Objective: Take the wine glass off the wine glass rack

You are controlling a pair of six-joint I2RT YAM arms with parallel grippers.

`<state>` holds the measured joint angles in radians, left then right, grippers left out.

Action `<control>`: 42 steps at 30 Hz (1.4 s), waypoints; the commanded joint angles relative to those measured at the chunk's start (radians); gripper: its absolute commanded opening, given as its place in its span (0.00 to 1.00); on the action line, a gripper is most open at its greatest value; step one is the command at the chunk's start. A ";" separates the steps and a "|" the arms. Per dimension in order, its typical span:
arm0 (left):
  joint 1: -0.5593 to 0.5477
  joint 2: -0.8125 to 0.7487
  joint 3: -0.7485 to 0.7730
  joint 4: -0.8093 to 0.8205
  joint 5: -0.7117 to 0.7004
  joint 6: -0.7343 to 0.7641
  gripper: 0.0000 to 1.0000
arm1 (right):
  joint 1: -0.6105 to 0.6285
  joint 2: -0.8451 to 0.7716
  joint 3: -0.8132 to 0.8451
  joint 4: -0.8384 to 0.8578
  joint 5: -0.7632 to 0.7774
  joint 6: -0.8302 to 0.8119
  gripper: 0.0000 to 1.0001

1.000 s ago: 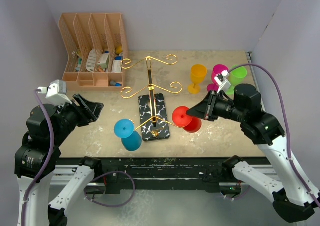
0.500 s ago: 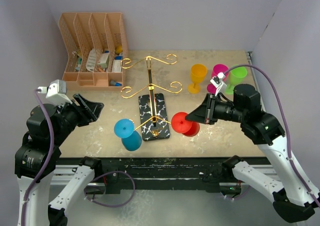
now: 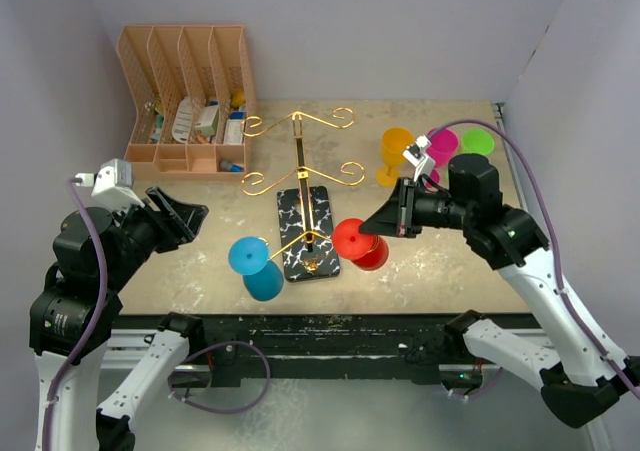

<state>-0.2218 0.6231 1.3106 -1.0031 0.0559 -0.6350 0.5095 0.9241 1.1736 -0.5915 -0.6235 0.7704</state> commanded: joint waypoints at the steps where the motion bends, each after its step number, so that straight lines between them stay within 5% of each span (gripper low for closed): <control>1: 0.002 -0.008 0.017 0.045 0.006 0.000 0.58 | 0.000 0.039 0.068 0.109 -0.012 -0.012 0.00; 13: 0.002 -0.008 0.024 0.044 0.007 -0.001 0.58 | 0.000 0.075 0.121 0.132 0.153 0.009 0.00; 24: 0.002 0.047 0.051 0.125 0.110 -0.050 0.59 | 0.000 0.073 0.354 -0.082 0.723 -0.262 0.00; 34: 0.002 0.189 0.172 0.239 0.304 -0.247 0.64 | 0.017 0.165 0.447 0.095 0.599 -0.578 0.00; 42: 0.002 0.250 0.162 0.411 0.509 -0.514 0.66 | 0.175 0.127 0.384 0.350 0.624 -0.784 0.00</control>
<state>-0.2218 0.8581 1.4643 -0.7521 0.4202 -0.9691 0.6231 1.0851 1.5429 -0.4469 0.0078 0.1387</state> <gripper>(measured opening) 0.653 0.008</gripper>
